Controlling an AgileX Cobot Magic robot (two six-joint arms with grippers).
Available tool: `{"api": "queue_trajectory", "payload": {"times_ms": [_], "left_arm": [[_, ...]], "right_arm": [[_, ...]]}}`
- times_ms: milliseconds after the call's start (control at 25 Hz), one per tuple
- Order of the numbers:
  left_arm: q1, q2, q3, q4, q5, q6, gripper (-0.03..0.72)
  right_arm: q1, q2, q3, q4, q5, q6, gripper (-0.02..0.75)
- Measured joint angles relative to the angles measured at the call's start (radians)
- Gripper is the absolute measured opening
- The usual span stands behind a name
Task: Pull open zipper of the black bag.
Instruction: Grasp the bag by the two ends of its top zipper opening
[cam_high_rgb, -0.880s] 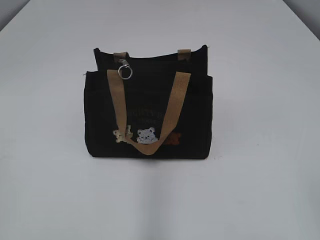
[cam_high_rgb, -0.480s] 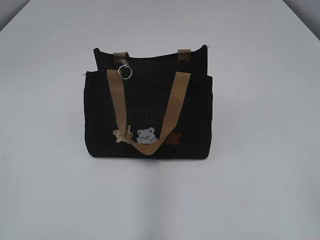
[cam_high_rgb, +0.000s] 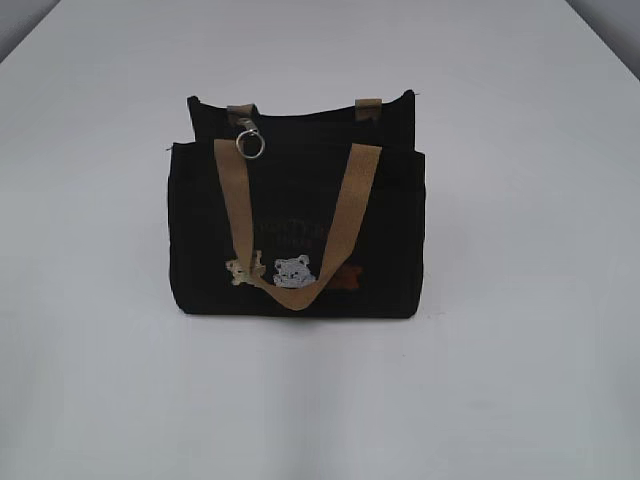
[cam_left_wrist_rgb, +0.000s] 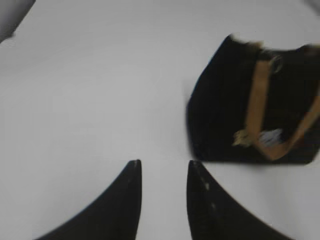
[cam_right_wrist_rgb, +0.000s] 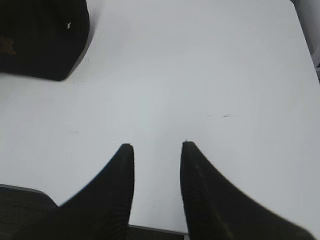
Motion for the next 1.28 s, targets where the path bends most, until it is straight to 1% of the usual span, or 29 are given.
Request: {"api": "queue_trajectory", "payload": {"times_ms": [40, 120, 200, 280, 320, 400, 480, 520, 560, 600, 680, 880, 1000, 1120, 1240, 1280], "left_arm": [[0.0, 0.032, -0.006, -0.091, -0.071, 0.074, 0.236], [0.0, 0.129, -0.007, -0.306, -0.218, 0.3, 0.237], [0.0, 0.29, -0.004, -0.484, -0.324, 0.592, 0.244], [0.0, 0.468, -0.003, -0.707, -0.388, 0.885, 0.262], [0.0, 0.57, -0.003, -0.817, -0.4, 1.065, 0.28], [0.0, 0.776, -0.003, -1.086, -0.387, 1.436, 0.323], [0.001, 0.967, -0.003, -1.284, -0.345, 1.736, 0.357], [0.001, 1.049, -0.003, -1.365, -0.306, 1.867, 0.368], [0.001, 1.113, -0.005, -1.422, -0.276, 1.955, 0.374], [0.001, 1.186, -0.01, -1.453, -0.249, 2.036, 0.379], [0.001, 1.315, -0.027, -1.488, -0.215, 2.121, 0.385], [-0.014, 1.522, -0.084, -1.508, -0.148, 2.209, 0.403], [-0.053, 1.597, -0.126, -1.511, -0.145, 2.238, 0.405], [-0.109, 1.657, -0.178, -1.512, -0.159, 2.247, 0.411], [-0.164, 1.719, -0.24, -1.512, -0.208, 2.248, 0.405], [-0.177, 1.735, -0.26, -1.513, -0.215, 2.248, 0.382]], "right_arm": [[0.0, 0.0, 0.0, 0.0, 0.0, 0.0, 0.256], [0.0, 0.0, 0.0, 0.0, 0.0, 0.0, 0.256], [0.0, 0.0, 0.0, 0.0, 0.0, 0.0, 0.256], [0.0, 0.0, 0.0, 0.0, 0.0, 0.0, 0.256], [0.0, 0.0, 0.0, 0.0, 0.0, 0.0, 0.256], [0.0, 0.0, 0.0, 0.0, 0.0, 0.0, 0.256], [0.0, 0.0, 0.0, 0.0, 0.0, 0.0, 0.256], [0.0, 0.0, 0.0, 0.0, 0.0, 0.0, 0.256], [0.0, 0.0, 0.0, 0.0, 0.0, 0.0, 0.256], [0.0, 0.0, 0.0, 0.001, 0.0, 0.0, 0.256], [0.0, 0.0, 0.0, 0.001, 0.0, 0.0, 0.256], [0.0, 0.0, 0.0, 0.001, 0.0, 0.0, 0.256], [0.0, 0.0, 0.0, 0.002, 0.0, 0.0, 0.256], [0.0, 0.0, 0.0, 0.007, 0.0, 0.0, 0.256], [0.0, 0.002, 0.0, 0.056, 0.0, -0.032, 0.256], [0.0, 0.013, -0.001, 0.091, 0.0, -0.067, 0.256]]}}
